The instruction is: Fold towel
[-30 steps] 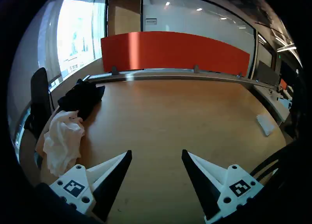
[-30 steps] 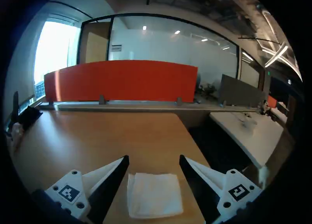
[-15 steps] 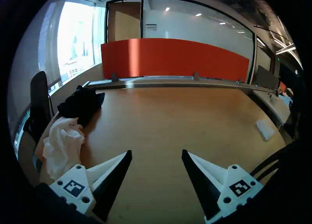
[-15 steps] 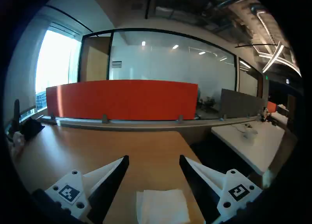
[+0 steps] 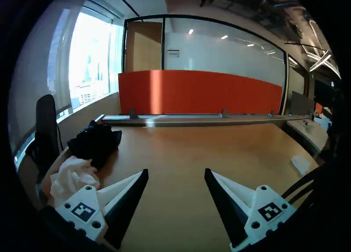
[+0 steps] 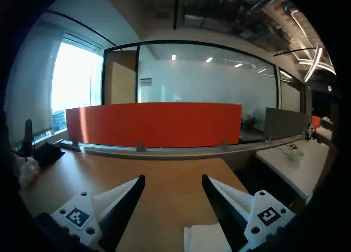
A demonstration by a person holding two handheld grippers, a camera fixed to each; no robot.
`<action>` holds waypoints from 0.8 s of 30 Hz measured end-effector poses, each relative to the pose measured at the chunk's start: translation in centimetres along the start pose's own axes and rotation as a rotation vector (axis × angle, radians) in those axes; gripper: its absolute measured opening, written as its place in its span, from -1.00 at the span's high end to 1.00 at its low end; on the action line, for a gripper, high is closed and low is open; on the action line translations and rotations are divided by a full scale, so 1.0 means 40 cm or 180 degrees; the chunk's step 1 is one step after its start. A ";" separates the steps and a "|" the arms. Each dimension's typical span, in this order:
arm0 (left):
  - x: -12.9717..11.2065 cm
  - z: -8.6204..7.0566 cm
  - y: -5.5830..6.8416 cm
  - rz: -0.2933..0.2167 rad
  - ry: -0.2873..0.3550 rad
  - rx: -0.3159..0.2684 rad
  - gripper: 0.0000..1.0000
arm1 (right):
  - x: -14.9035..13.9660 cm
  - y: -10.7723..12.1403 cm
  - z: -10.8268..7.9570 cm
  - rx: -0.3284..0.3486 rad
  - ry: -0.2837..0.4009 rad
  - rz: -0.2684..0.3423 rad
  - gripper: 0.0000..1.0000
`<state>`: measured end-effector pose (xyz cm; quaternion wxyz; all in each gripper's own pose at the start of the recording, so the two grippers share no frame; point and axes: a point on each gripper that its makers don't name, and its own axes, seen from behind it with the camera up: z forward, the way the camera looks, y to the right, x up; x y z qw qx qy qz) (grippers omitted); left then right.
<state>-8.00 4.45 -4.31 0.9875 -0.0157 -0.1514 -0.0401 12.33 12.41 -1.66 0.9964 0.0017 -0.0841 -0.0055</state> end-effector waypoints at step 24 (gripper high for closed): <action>0.202 0.069 -0.023 0.0014 0.0644 0.0028 -0.90 | 0.135 -0.292 0.043 0.0182 0.0339 0.0091 -1.00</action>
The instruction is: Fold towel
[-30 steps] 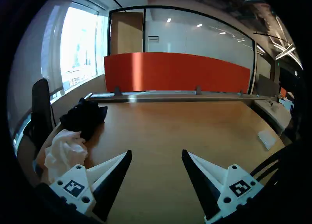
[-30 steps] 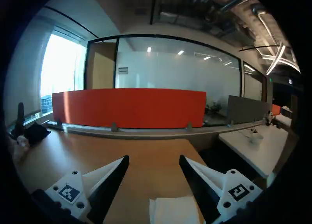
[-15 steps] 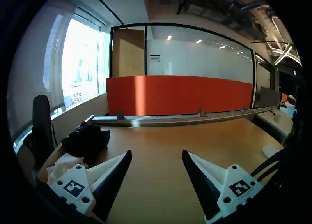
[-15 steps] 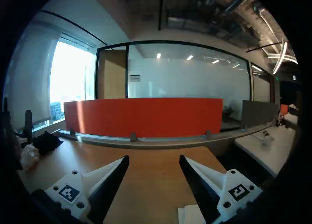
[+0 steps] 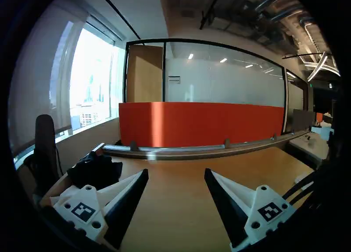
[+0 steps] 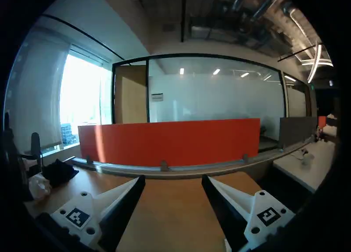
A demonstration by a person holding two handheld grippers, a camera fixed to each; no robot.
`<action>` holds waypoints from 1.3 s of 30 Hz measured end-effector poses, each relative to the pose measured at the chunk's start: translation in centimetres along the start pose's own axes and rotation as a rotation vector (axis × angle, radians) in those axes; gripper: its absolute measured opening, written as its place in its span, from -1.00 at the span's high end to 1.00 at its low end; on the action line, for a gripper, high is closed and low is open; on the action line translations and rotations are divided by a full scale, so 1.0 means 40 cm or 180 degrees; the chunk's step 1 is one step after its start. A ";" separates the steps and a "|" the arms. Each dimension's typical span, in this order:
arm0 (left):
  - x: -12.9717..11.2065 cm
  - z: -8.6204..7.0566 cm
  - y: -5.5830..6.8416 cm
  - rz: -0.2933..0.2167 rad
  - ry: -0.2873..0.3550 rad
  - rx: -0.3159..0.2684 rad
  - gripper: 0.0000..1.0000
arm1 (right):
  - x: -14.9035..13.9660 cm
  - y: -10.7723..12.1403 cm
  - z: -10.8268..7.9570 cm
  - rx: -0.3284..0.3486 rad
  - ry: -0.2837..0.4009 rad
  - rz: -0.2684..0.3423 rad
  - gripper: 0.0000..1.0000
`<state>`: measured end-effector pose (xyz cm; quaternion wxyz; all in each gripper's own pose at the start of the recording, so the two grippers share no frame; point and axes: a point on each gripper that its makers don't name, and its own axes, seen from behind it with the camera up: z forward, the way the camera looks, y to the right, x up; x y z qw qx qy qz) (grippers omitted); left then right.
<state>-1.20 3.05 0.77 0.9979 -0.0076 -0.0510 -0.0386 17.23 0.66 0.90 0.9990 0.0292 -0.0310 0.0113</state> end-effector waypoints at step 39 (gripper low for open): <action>-0.134 0.011 -0.070 0.0206 0.0479 0.0171 -0.89 | 0.036 -0.085 -0.036 -0.0240 0.0091 -0.0027 -0.99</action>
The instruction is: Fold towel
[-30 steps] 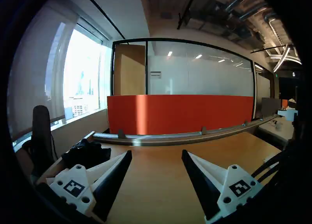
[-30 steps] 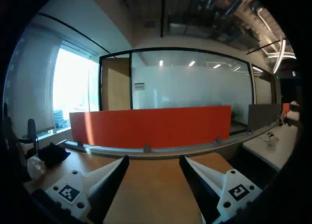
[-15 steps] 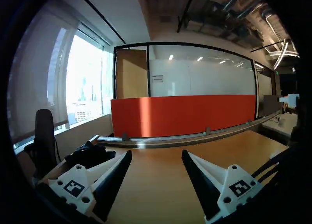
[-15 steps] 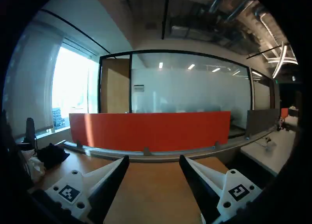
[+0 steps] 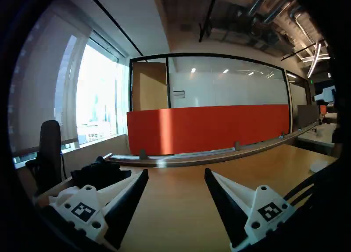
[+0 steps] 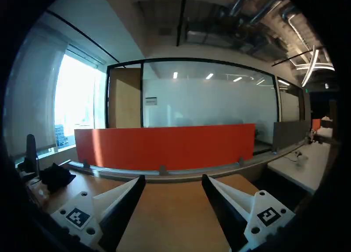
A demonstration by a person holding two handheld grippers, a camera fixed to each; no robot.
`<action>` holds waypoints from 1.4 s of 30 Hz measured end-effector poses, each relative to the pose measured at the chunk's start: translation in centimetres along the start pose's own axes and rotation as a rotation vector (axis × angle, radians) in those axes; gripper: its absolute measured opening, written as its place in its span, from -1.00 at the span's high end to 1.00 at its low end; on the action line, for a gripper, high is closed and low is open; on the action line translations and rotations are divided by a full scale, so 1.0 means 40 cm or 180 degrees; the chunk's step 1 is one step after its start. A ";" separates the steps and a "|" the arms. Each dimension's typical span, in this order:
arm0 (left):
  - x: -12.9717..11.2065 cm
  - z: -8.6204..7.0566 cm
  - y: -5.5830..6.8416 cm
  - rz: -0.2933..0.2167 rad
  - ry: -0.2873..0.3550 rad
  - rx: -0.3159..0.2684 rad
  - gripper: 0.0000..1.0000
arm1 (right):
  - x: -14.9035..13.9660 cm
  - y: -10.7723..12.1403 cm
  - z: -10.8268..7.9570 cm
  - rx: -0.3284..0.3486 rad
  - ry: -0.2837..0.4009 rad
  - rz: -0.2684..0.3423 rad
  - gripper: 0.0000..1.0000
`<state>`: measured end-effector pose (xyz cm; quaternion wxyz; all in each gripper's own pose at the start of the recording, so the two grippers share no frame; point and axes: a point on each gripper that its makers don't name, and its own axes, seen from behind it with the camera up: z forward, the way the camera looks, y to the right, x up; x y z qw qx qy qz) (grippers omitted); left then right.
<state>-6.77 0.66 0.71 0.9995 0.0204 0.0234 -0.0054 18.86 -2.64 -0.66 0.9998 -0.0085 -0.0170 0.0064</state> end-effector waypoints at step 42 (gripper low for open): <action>-0.268 0.013 -0.014 -0.0163 0.0004 0.0065 -0.89 | -0.187 -0.023 0.049 -0.0065 -0.0096 -0.0134 -0.99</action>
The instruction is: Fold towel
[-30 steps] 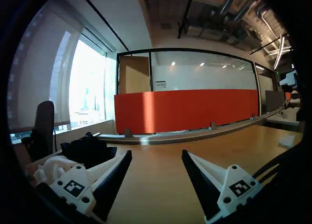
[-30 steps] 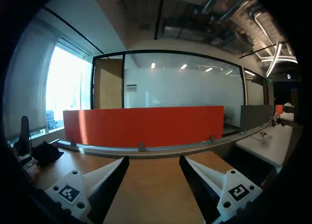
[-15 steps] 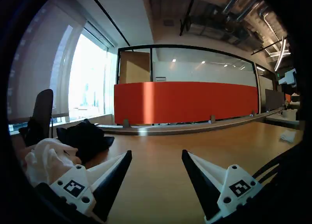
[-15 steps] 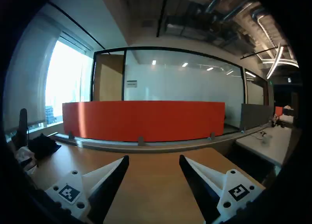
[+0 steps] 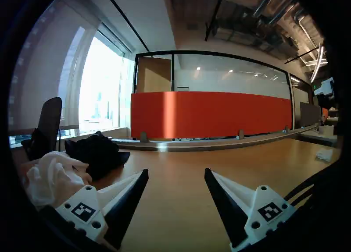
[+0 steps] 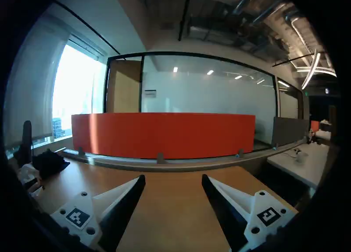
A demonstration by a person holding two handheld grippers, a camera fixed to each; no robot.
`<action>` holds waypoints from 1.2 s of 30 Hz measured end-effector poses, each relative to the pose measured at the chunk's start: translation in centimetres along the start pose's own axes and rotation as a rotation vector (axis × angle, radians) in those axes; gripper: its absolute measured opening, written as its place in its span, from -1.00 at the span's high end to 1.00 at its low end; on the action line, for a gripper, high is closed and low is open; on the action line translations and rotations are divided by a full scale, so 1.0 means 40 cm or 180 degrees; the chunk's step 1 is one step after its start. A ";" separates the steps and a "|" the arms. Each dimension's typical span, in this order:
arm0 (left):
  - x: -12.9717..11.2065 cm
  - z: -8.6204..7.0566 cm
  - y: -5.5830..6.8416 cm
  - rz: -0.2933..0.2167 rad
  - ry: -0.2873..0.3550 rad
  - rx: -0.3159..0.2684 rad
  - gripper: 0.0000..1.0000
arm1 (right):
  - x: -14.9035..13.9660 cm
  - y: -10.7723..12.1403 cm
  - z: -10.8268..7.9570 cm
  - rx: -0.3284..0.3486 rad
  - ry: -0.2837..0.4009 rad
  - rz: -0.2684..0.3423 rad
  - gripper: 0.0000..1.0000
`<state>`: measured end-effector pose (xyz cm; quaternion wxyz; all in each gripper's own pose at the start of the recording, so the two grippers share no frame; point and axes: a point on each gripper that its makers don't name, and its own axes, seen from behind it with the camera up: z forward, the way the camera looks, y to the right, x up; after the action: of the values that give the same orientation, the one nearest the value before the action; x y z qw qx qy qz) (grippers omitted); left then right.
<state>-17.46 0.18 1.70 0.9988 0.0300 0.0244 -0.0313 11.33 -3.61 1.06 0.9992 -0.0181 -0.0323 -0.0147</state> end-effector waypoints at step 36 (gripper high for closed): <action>-0.018 0.001 0.004 0.0004 -0.0003 0.0002 -0.90 | 0.033 0.025 -0.006 0.0089 0.0201 0.0043 -0.99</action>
<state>-18.18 0.36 1.80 0.9988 0.0303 0.0240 -0.0306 12.71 -2.67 0.87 1.0000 -0.0040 -0.0009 -0.0082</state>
